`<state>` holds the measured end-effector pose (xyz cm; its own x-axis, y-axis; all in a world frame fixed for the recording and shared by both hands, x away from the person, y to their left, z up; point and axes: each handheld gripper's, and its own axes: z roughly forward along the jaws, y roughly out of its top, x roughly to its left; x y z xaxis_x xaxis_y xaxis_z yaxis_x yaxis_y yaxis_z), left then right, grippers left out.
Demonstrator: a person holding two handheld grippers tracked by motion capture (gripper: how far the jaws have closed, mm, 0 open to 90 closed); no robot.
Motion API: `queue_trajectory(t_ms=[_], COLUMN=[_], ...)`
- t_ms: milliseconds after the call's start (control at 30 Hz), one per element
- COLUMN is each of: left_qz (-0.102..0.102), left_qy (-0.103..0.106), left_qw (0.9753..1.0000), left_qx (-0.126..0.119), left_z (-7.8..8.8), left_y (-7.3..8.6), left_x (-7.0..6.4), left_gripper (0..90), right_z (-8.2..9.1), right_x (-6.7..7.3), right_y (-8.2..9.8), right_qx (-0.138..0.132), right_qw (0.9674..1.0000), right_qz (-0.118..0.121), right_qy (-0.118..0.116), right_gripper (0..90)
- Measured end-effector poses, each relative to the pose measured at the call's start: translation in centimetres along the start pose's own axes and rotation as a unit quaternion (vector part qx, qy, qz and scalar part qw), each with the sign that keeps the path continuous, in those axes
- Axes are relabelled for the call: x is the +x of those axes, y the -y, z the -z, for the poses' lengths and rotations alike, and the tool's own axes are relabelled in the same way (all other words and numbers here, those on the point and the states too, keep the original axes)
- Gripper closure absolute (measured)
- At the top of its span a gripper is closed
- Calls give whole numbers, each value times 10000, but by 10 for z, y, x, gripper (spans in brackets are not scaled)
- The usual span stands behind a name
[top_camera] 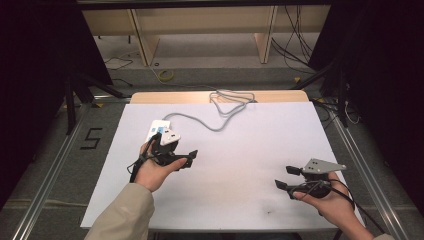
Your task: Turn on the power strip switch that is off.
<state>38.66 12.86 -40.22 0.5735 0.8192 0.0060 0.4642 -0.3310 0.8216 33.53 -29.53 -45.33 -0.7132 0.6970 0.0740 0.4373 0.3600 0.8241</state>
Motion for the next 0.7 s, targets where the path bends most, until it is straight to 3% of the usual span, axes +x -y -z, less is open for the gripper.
queue_trajectory(t_ms=[700], left_qz=[-262], left_qy=[170], left_qw=[9991], left_qx=[-278], left_z=[12], left_y=[32], left_x=[-15], left_gripper=[217], right_z=[0], right_x=[0], right_y=[0], right_qx=[-10], right_qw=[10000], right_qz=[7], right_qy=[-17], right_gripper=[320])
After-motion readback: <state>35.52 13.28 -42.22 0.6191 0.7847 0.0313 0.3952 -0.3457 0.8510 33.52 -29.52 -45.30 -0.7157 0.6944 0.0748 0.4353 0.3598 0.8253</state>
